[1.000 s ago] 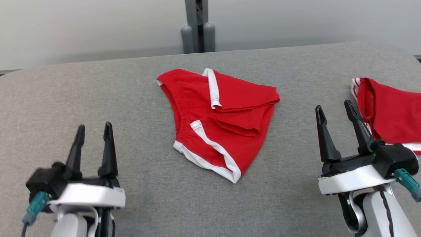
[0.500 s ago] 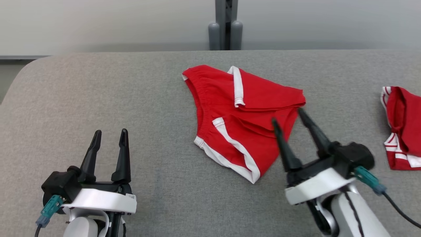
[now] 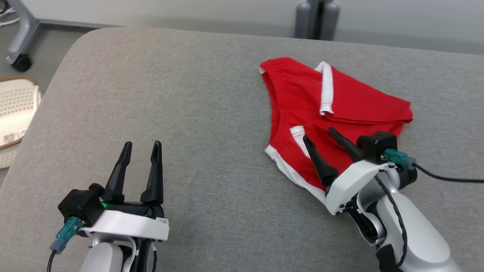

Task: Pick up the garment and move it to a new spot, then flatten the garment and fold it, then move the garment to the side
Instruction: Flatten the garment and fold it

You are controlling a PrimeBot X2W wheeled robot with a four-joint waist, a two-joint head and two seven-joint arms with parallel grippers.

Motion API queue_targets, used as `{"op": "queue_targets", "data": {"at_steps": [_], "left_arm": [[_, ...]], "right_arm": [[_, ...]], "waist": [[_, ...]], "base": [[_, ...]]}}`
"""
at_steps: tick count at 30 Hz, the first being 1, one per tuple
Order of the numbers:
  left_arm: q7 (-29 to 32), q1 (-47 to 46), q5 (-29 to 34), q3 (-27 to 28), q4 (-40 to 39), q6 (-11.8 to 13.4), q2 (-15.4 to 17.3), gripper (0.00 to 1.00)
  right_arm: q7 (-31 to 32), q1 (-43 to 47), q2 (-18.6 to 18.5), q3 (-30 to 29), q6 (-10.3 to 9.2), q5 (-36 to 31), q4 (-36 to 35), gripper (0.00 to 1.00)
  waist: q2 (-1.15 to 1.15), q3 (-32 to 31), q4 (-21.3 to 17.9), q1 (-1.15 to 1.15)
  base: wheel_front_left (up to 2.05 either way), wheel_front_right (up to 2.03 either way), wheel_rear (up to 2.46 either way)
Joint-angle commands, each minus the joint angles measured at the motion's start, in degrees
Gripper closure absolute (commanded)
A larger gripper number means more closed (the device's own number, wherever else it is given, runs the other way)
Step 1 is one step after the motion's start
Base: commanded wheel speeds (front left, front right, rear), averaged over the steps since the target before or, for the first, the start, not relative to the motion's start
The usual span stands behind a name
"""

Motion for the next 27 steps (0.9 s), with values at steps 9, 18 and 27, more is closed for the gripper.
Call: {"op": "queue_targets", "data": {"at_steps": [9, 18, 27], "left_arm": [[-0.2, -1.3, -2.0, -2.0, 0.3, 0.9, 0.2, 0.0], [-0.2, -1.7, -3.1, -3.1, -0.1, 1.5, 0.2, 0.0], [-0.2, -2.0, -3.4, -3.5, 0.1, 1.7, 0.2, 0.0]], "right_arm": [[1.8, -3.9, -1.3, -1.4, 0.01, 2.3, 5.5, 0.0], [2.1, -6.1, -1.9, -2.8, 0.01, 1.3, 9.4, 0.0], [2.4, -7.0, -2.3, -2.9, 0.01, 0.6, 11.0, 1.0]], "waist": [[0.0, 2.8, 4.5, 0.0], [0.0, 4.2, 5.9, 0.0], [0.0, 5.0, 6.4, 0.0]], "base": [[0.0, 0.0, 0.0], [0.0, 0.0, 0.0], [0.0, 0.0, 0.0]]}}
